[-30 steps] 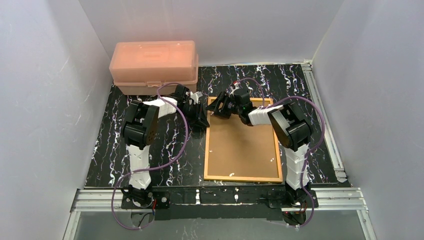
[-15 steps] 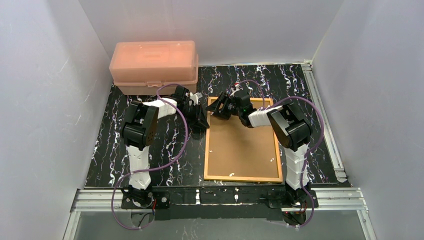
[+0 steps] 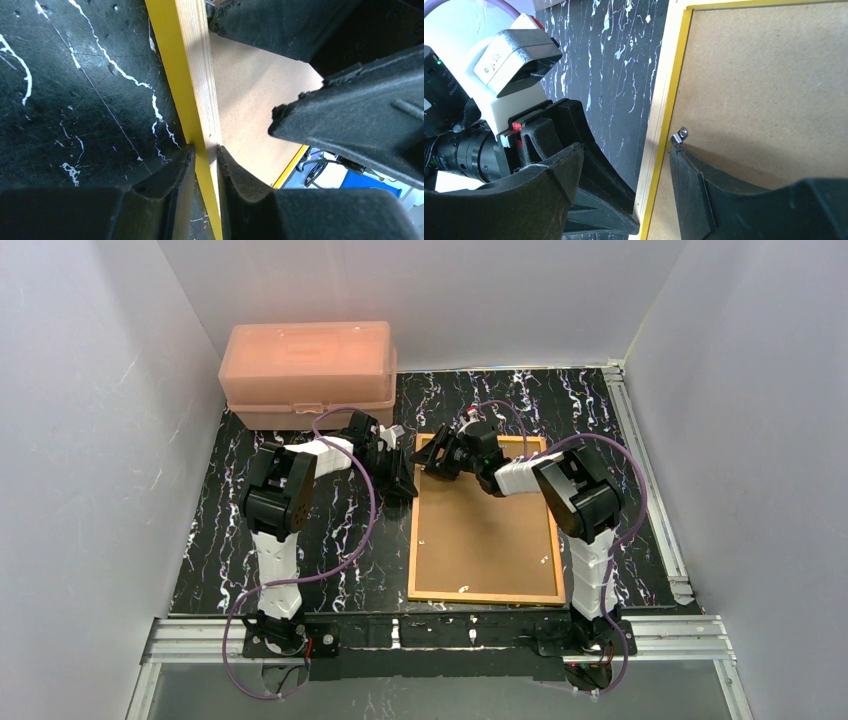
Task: Put the photo into the frame
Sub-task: Install the photo frame at the center of the board.
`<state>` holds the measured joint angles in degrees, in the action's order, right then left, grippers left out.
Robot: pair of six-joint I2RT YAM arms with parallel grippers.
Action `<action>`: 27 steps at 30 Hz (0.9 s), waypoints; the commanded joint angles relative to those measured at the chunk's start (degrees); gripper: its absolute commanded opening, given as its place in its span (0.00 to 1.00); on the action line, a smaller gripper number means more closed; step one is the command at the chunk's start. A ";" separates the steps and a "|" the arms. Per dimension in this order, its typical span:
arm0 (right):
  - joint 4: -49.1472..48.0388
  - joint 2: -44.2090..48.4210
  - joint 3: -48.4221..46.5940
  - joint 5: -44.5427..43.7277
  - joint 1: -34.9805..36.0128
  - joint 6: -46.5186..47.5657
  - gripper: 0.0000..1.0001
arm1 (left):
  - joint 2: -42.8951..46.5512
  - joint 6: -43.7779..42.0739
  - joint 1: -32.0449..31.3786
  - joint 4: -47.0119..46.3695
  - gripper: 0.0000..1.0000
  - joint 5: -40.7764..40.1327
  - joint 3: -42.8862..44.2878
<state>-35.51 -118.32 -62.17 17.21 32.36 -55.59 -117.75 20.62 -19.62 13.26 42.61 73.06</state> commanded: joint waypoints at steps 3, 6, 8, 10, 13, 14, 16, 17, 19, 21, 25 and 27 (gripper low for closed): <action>3.93 0.36 -1.73 -1.28 1.13 0.79 0.72 | -0.02 -1.90 -0.99 3.31 0.19 -4.30 -2.27; 4.02 0.31 -1.90 -1.56 1.17 0.84 0.72 | -0.11 -1.90 -0.98 3.28 0.19 -4.22 -2.30; 4.24 0.33 -1.90 -2.03 1.21 0.91 0.71 | -0.11 -1.90 -0.99 3.35 0.19 -4.20 -2.43; 4.37 0.33 -1.90 -2.53 1.22 0.98 0.71 | -0.11 -1.77 -1.02 3.35 0.19 -4.11 -2.40; 4.90 0.33 -2.28 -3.24 1.41 1.67 0.71 | -0.11 -1.56 -1.05 3.19 0.19 -3.89 -2.55; 5.04 0.27 -2.60 -3.36 1.39 1.79 0.71 | -0.11 -1.58 -1.08 3.18 0.19 -3.91 -2.57; 5.07 0.01 -2.98 -3.39 1.47 1.97 0.71 | -0.10 -1.59 -1.08 3.18 0.18 -3.85 -2.67; 5.03 -0.18 -3.22 -3.52 1.46 2.06 0.71 | -0.03 -1.63 -1.11 3.18 0.18 -3.85 -2.66; 4.83 -0.43 -3.50 -3.43 1.51 2.02 0.70 | 0.07 -1.56 -1.20 3.15 0.18 -3.78 -2.66; 4.65 -0.54 -3.65 -3.48 1.61 2.02 0.70 | 0.07 -1.64 -1.16 3.15 0.18 -3.63 -2.66; 4.25 -0.84 -3.57 -3.37 1.84 1.89 0.70 | 0.07 -1.66 -1.13 3.16 0.18 -3.59 -2.59; 4.18 -0.84 -3.57 -3.55 1.96 2.04 0.70 | 0.07 -1.72 -1.15 3.18 0.18 -3.49 -2.66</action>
<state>-32.25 -118.37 -64.07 14.92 33.85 -54.94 -117.62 20.82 -19.62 12.86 42.70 72.77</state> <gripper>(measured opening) 0.705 0.183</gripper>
